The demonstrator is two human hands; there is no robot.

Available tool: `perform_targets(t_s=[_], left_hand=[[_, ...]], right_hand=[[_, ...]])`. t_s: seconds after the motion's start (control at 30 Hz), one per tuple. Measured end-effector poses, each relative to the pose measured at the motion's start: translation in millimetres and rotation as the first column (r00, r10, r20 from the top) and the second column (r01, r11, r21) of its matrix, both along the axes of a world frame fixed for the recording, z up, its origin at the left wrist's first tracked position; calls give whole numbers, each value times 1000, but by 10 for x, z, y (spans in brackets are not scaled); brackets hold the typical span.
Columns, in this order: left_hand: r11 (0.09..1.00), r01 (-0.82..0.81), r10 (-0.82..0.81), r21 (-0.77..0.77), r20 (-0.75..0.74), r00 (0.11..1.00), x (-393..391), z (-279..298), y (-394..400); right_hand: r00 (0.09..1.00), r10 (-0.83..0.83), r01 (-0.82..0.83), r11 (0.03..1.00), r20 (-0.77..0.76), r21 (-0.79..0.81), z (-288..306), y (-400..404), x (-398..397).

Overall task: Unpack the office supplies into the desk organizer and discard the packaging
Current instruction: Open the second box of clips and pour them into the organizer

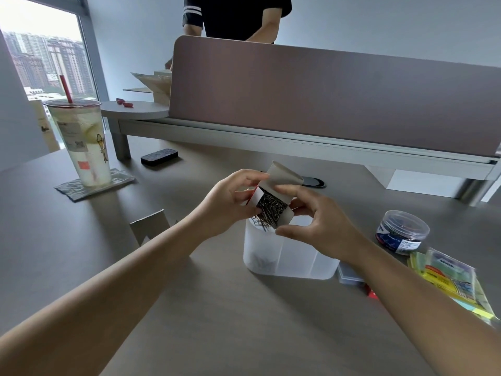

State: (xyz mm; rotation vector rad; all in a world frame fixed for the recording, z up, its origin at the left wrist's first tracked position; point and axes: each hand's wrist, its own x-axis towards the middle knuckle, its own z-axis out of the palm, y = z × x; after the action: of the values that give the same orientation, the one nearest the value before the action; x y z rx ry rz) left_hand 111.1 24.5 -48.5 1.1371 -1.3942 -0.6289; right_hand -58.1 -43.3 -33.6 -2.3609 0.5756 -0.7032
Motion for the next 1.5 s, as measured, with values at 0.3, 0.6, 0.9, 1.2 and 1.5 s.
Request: perform_targets(t_s=[0.3, 0.6, 0.9, 1.2, 1.5], left_hand=[[1000, -27, 27, -2, 27, 999, 16, -26, 5], [1000, 10, -10, 27, -18, 1000, 30, -15, 24], [999, 50, -50, 4, -85, 995, 22, -42, 39], [998, 57, -57, 1, -117, 991, -6, -28, 48], [997, 79, -78, 11, -117, 990, 21, -70, 29]], right_hand=[[1000, 0, 0, 1000, -15, -12, 8, 1, 6], [1000, 12, -12, 999, -2, 40, 21, 15, 7], [1000, 12, -12, 1000, 9, -2, 6, 16, 28], [998, 29, -28, 1000, 49, -13, 9, 26, 26], [997, 34, -31, 999, 74, -45, 20, 15, 35]])
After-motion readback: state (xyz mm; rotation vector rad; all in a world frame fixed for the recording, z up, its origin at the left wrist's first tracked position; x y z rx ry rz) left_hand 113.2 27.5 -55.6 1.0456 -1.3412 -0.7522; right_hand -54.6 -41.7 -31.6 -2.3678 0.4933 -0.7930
